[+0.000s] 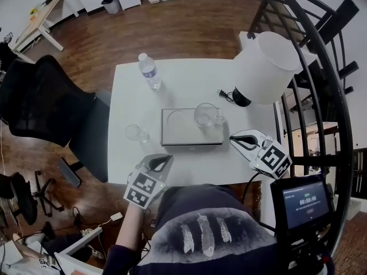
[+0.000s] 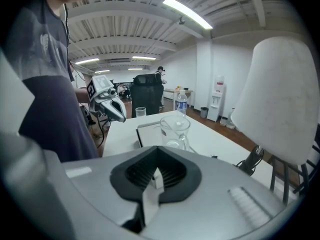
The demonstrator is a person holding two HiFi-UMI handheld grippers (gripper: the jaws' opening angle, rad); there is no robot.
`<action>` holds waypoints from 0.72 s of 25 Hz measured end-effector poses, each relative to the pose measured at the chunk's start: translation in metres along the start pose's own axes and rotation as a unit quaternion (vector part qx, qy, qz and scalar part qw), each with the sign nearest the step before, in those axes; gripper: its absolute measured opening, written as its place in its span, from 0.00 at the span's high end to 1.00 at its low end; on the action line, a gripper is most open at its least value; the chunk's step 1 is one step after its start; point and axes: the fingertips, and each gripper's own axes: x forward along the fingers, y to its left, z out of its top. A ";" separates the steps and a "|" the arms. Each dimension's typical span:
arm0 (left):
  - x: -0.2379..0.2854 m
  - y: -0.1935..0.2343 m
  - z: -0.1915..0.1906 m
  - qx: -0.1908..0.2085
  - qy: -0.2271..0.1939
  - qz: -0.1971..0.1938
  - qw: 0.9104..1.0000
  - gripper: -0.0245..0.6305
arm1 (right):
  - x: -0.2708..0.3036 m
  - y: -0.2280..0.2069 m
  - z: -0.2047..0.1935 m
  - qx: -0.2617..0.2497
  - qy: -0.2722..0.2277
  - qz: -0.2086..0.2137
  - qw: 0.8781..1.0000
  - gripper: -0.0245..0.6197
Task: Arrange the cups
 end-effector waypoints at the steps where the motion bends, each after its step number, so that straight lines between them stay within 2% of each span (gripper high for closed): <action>1: 0.001 -0.001 0.000 0.000 0.001 -0.001 1.000 0.96 | 0.001 0.002 -0.002 0.003 0.001 0.003 1.000 0.96; 13: -0.001 0.002 0.017 0.001 -0.020 0.000 1.000 0.96 | 0.002 0.009 -0.014 0.019 0.003 0.015 1.000 0.96; 18: -0.002 0.006 0.033 -0.003 -0.029 -0.014 0.999 0.96 | 0.004 0.006 -0.007 0.015 -0.003 0.012 1.000 0.96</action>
